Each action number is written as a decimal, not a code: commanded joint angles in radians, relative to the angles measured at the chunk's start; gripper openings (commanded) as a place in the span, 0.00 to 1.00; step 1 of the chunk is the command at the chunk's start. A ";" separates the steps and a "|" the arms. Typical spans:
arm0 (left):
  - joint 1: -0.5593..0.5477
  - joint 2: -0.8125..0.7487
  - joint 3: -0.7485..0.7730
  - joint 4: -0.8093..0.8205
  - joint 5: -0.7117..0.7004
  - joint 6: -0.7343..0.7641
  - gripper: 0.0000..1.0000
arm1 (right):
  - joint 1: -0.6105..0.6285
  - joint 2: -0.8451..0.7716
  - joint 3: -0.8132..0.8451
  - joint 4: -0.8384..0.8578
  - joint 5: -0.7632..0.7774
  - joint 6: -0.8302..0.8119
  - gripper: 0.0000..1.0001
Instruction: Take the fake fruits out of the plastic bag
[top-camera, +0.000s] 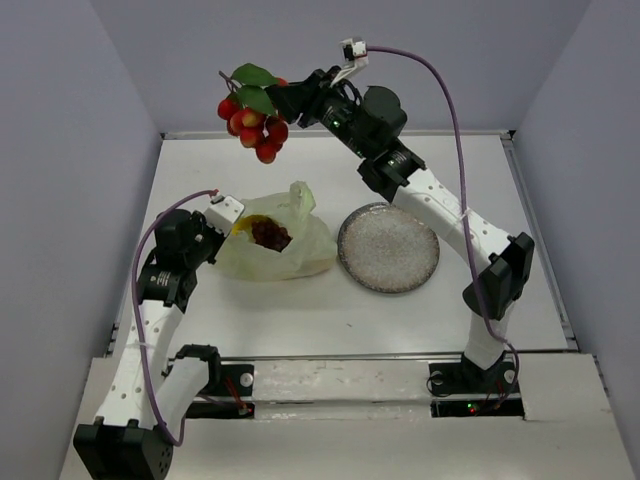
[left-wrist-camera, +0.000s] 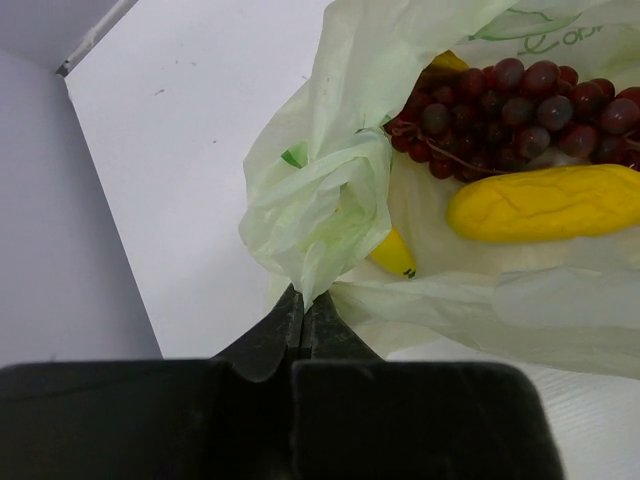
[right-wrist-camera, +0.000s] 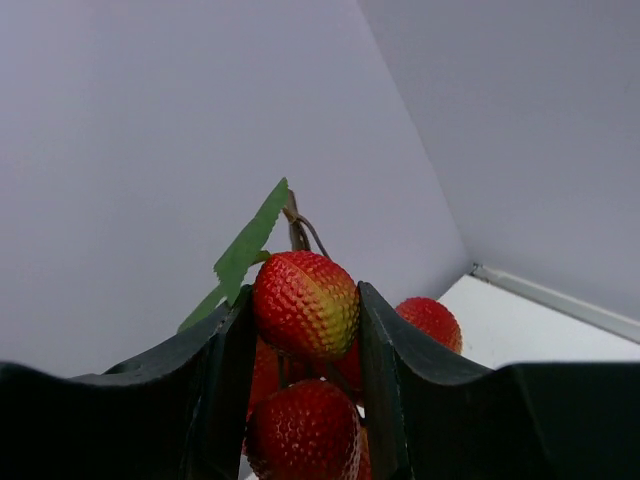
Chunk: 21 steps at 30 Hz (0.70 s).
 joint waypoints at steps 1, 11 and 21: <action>0.005 -0.011 0.048 0.026 0.017 0.008 0.00 | -0.055 0.004 0.080 0.122 0.089 0.037 0.01; 0.007 -0.027 0.051 0.038 0.049 -0.015 0.00 | -0.191 -0.351 -0.406 -0.217 0.267 -0.236 0.01; 0.005 -0.093 -0.004 -0.071 0.120 0.213 0.00 | -0.191 -0.565 -0.953 -0.356 0.410 -0.175 0.01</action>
